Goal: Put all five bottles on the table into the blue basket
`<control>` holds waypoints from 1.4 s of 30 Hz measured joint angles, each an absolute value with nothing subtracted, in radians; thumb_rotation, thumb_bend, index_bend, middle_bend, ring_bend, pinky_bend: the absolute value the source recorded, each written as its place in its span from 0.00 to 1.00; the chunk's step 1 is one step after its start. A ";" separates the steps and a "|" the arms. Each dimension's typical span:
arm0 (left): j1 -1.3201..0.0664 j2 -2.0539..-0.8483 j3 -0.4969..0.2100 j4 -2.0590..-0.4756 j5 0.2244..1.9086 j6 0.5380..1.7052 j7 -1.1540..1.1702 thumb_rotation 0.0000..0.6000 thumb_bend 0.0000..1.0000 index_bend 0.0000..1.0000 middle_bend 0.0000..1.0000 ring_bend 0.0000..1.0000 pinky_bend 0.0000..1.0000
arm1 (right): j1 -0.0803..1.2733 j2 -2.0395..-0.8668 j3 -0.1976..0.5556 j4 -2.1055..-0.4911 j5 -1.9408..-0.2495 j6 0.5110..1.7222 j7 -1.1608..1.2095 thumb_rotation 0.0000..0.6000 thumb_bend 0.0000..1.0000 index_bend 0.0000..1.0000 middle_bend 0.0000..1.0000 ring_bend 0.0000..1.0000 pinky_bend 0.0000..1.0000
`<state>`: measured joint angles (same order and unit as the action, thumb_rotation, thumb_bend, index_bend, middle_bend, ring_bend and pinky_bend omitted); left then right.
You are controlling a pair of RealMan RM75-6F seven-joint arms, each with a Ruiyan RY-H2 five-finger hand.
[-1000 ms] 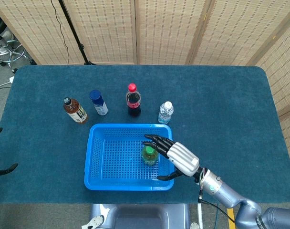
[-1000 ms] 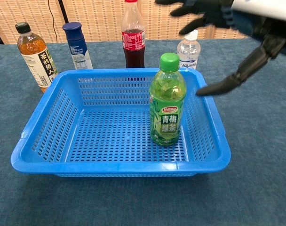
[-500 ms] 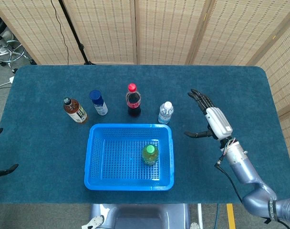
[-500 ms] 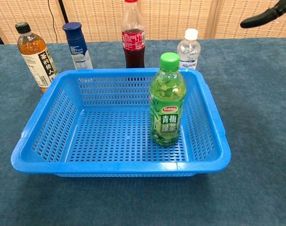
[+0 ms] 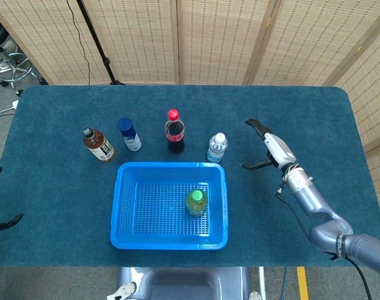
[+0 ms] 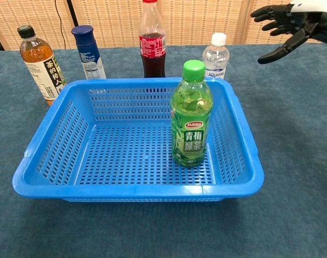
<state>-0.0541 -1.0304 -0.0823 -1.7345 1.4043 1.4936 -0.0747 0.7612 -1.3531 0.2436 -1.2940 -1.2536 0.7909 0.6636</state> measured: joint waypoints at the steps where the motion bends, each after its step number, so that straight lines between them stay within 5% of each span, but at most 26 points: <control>1: -0.054 -1.031 -0.083 -1.735 1.403 1.493 -0.074 1.00 0.04 0.00 0.00 0.00 0.00 | 0.768 -1.370 0.245 -1.278 -1.252 0.783 0.667 1.00 0.00 0.00 0.00 0.00 0.00; 24: -0.084 -1.036 -0.113 -1.730 1.310 1.425 -0.055 1.00 0.04 0.00 0.00 0.00 0.00 | 0.923 -1.719 0.298 -0.867 -1.292 0.686 0.840 1.00 0.00 0.00 0.00 0.00 0.02; 26: -0.087 -1.037 -0.116 -1.729 1.300 1.418 -0.052 1.00 0.04 0.00 0.00 0.00 0.00 | 0.932 -1.740 0.299 -0.837 -1.299 0.685 0.851 1.00 0.00 0.02 0.02 0.04 0.12; 28: -0.089 -1.038 -0.118 -1.729 1.293 1.414 -0.051 1.00 0.04 0.00 0.00 0.00 0.00 | 0.943 -1.767 0.302 -0.797 -1.301 0.686 0.857 1.00 0.05 0.16 0.14 0.21 0.35; 31: -0.089 -1.037 -0.121 -1.728 1.284 1.410 -0.056 1.00 0.04 0.00 0.00 0.00 0.00 | 0.955 -1.810 0.316 -0.740 -1.294 0.689 0.871 1.00 0.33 0.42 0.40 0.46 0.65; 34: -0.089 -1.036 -0.122 -1.728 1.282 1.410 -0.060 1.00 0.04 0.00 0.00 0.00 0.00 | 0.956 -1.837 0.323 -0.708 -1.293 0.716 0.887 1.00 0.49 0.55 0.53 0.59 0.82; 42: -0.085 -1.033 -0.117 -1.728 1.302 1.417 -0.073 1.00 0.04 0.00 0.00 0.00 0.00 | 0.922 -1.800 0.318 -0.771 -1.330 0.829 0.902 1.00 0.53 0.56 0.55 0.62 0.87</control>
<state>-0.0848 -1.0333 -0.1168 -1.7282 1.3020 1.4171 -0.0734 0.9219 -1.7999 0.3179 -0.7710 -1.3295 0.8293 0.9018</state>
